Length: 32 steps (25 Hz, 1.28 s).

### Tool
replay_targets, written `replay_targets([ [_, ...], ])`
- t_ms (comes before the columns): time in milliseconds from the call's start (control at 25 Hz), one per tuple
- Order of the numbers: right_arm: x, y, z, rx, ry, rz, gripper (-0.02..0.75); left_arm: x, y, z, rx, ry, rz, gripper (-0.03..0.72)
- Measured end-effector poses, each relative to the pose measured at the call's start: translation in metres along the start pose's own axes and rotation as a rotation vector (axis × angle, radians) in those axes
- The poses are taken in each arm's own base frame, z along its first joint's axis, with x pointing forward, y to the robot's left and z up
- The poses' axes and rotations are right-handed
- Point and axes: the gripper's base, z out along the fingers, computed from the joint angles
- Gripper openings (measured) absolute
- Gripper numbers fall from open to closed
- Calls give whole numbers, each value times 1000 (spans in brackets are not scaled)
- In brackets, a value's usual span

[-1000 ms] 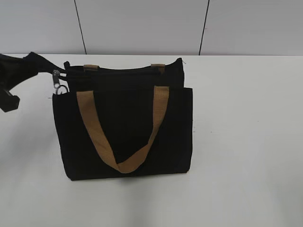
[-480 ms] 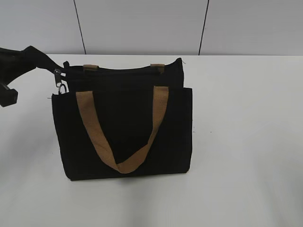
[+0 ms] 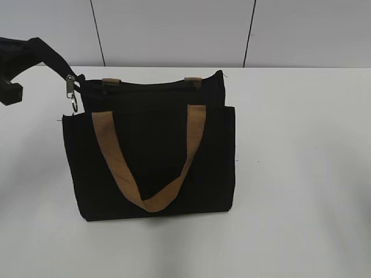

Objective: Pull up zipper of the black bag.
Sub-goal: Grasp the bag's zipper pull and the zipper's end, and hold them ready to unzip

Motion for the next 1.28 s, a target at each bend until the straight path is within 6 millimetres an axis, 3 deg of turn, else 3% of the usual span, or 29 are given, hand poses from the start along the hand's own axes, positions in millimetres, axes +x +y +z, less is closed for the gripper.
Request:
replay_targets([
  [240, -16, 7, 27, -77, 151, -48, 578, 3, -2, 5, 13, 7, -23, 25],
  [320, -22, 10, 46, -92, 234, -42, 573, 3, -1, 5, 6, 5, -36, 23],
  [520, -30, 37, 79, -136, 364, -83, 567, 2, 0, 5, -1, -6, -56, 23],
  [720, -32, 91, 116, -177, 455, -117, 566, 0, -1, 5, 9, -22, -59, 23],
  [920, -36, 167, 139, -336, 465, -161, 545, -1, -2, 5, 16, -36, -62, 23],
  [1120, -33, 227, 168, -438, 517, -148, 435, -1, -2, 5, 16, -39, -64, 23],
  [1280, -34, 253, 190, -484, 528, -155, 357, -3, -1, 5, 9, -55, -85, 23],
])
